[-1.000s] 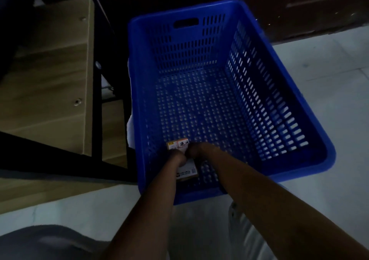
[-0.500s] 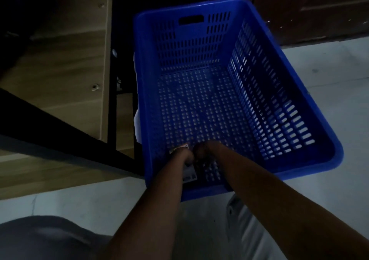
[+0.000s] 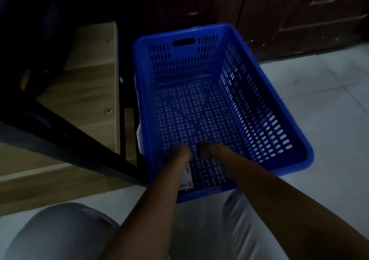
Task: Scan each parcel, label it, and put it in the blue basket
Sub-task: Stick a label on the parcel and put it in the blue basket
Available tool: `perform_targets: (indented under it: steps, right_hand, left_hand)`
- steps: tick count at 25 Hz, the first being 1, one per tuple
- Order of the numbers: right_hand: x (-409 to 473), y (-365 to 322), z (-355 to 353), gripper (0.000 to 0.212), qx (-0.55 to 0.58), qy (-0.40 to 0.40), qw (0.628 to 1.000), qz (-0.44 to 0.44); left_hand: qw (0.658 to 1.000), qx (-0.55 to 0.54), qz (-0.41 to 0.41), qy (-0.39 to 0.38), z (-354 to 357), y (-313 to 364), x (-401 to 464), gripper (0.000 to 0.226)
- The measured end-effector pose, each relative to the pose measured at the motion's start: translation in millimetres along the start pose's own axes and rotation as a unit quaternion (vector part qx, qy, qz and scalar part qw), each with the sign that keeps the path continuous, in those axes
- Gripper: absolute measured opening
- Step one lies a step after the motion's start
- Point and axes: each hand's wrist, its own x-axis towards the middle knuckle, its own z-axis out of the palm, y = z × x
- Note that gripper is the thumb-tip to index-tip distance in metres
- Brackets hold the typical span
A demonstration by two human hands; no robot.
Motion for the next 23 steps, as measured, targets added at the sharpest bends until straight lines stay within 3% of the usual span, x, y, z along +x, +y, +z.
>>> perform_targets:
  steps: [5,11,17,23]
  right_hand:
    - [-54.6,3.4,-74.0,0.033,0.033,0.050,0.998,0.034]
    - [-212.9,-24.0,-183.9,0.027,0.052,0.173,0.979,0.099]
    - [-385.6,-60.1,-280.9,0.020,-0.009,0.199,0.975,0.100]
    - [-499.0,-91.2,-326.8,0.021,-0.045,0.188,0.978,0.080]
  left_hand:
    - [0.985,0.091,0.101,0.105,-84.0,49.9,-86.4,0.024]
    - [0.976,0.121,0.138,0.120,-180.7,88.5,-229.9,0.024]
    - [0.967,0.125,0.179,0.133,-264.2,108.3,-399.5,0.017]
    - [0.957,0.127,0.212,0.152,-302.3,98.8,-512.4,0.017]
